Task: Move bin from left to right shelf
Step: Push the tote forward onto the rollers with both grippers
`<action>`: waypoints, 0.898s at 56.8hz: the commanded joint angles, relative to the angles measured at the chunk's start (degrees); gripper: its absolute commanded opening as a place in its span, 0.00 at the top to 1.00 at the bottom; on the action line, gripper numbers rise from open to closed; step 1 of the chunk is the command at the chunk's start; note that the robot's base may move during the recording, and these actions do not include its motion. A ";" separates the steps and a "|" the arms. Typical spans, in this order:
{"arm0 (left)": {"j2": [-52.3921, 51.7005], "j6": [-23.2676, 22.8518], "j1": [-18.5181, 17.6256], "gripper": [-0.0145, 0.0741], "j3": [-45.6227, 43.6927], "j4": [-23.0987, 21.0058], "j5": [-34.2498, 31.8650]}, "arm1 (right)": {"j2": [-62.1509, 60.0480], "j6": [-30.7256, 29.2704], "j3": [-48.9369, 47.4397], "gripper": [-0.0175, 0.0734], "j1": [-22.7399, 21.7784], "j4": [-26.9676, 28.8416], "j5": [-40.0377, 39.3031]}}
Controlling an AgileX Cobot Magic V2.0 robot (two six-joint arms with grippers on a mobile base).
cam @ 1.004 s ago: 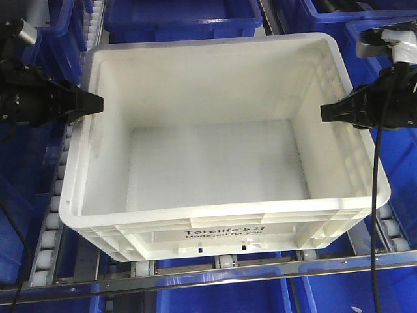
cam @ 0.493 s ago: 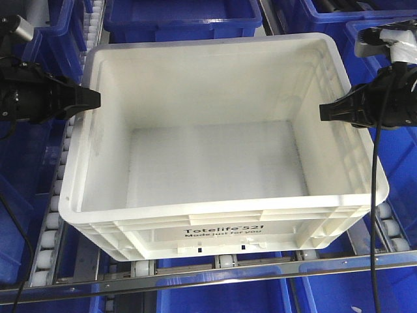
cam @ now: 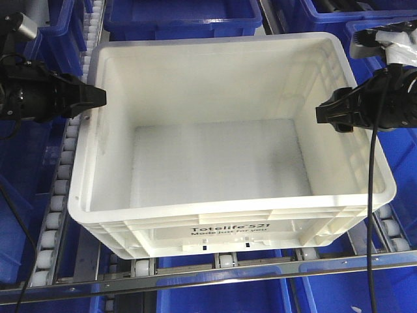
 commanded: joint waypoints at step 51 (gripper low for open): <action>-2.79 1.02 -2.05 0.38 -2.67 -3.97 -3.94 | -2.04 -1.74 -2.69 0.20 1.69 4.41 -8.28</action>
